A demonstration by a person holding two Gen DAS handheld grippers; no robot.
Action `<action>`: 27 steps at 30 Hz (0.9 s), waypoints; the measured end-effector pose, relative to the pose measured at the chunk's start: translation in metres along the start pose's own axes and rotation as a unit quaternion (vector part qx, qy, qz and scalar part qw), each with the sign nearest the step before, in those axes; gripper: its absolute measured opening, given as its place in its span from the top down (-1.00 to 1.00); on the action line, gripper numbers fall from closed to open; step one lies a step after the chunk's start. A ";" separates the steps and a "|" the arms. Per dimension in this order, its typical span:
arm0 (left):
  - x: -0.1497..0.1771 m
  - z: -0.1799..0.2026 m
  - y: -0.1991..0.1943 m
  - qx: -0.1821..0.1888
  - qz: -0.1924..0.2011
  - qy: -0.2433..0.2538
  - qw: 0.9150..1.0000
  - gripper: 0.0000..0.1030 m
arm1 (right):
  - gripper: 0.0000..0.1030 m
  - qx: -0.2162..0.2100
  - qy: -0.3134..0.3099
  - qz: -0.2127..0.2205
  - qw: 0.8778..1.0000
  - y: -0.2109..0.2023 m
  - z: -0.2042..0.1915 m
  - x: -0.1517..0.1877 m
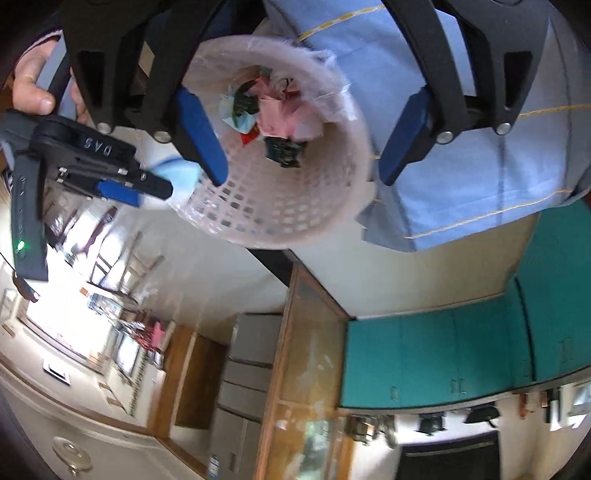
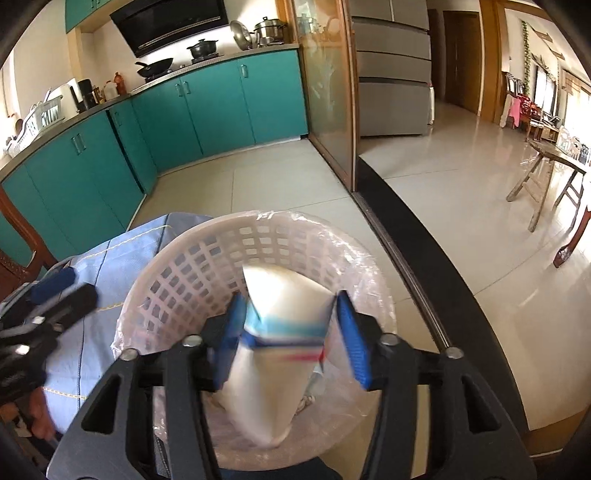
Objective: Collect trash
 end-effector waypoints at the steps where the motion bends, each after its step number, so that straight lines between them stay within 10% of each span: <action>1: 0.001 -0.007 -0.008 -0.011 0.007 -0.006 1.000 -0.72 | -0.40 0.001 -0.006 0.005 1.000 -0.002 -0.005 0.003; 13: 0.074 -0.073 -0.147 -0.174 0.095 -0.051 0.979 -0.93 | -0.93 0.038 -0.067 0.136 0.988 -0.098 -0.074 0.041; 27: 0.150 -0.065 -0.243 -0.196 0.149 -0.064 0.967 -0.94 | -0.93 0.067 -0.129 0.219 0.965 -0.185 -0.132 0.110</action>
Point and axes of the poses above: each gripper's, at about its wrist camera, not at the fingertips, and y roughly the way its jaws point, z to its right, x to its underside, the point moved 7 cm from there along y, roughly the way its jaws point, and after that the axes turned 11 degrees about -z, right-handed, at the moved point
